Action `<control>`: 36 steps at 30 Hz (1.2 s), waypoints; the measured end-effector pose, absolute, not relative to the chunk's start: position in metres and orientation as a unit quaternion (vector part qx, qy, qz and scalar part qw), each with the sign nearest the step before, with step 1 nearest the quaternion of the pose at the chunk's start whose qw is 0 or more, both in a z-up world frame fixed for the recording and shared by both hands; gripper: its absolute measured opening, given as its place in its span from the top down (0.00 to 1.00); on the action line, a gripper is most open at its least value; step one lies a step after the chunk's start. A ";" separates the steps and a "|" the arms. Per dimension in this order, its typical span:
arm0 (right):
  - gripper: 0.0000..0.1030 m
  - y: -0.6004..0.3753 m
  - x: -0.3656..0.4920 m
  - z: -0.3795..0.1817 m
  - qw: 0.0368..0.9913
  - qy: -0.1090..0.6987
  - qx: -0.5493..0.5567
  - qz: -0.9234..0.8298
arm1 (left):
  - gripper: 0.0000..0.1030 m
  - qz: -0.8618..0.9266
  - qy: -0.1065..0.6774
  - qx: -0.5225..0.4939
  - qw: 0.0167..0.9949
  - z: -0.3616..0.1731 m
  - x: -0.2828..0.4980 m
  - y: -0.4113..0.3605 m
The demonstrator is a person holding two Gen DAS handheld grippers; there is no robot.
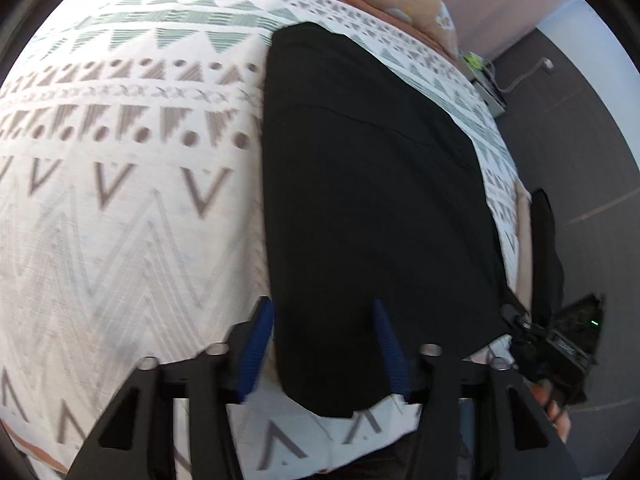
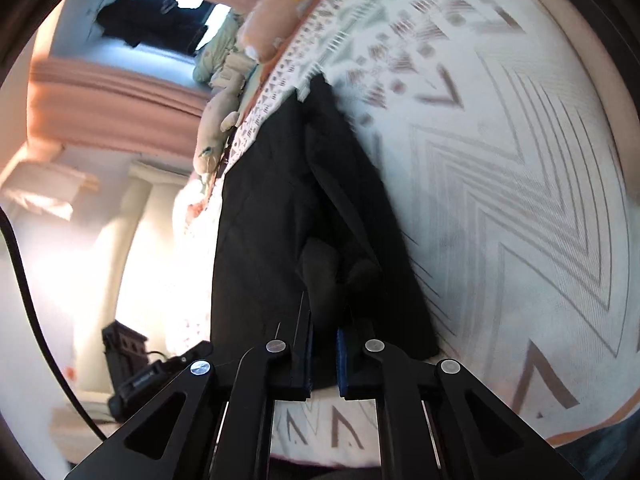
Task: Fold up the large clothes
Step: 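Open both grippers and press the folded jacket flat, then close both grippers on the end of the folded black jacket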
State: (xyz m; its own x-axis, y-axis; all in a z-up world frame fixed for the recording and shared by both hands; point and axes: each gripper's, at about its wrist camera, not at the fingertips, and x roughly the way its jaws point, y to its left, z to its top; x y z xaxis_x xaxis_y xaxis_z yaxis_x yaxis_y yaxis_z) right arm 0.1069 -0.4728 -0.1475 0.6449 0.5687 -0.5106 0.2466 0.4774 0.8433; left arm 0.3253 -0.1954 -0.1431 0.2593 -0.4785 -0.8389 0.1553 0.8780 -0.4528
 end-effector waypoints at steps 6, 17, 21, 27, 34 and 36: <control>0.93 -0.484 0.089 -0.187 0.722 0.396 0.554 0.124 | 0.60 -0.206 0.574 -0.137 0.780 -0.145 0.316 -0.201; 0.91 -0.482 0.083 -0.172 0.763 0.416 0.489 0.079 | 0.60 -0.198 0.580 -0.098 0.784 -0.152 0.304 -0.212; 0.60 -0.487 0.087 -0.160 0.769 0.434 0.464 0.068 | 0.60 -0.195 0.581 -0.098 0.784 -0.153 0.306 -0.214; 0.39 -0.500 0.094 -0.124 0.798 0.431 0.416 0.063 | 0.47 -0.200 0.580 -0.119 0.781 -0.141 0.315 -0.209; 0.38 -0.502 0.141 -0.106 0.806 0.451 0.375 0.079 | 0.29 -0.181 0.564 -0.150 0.792 -0.135 0.338 -0.199; 0.37 -0.504 0.156 -0.109 0.799 0.463 0.374 0.086 | 0.29 -0.178 0.559 -0.149 0.796 -0.134 0.343 -0.198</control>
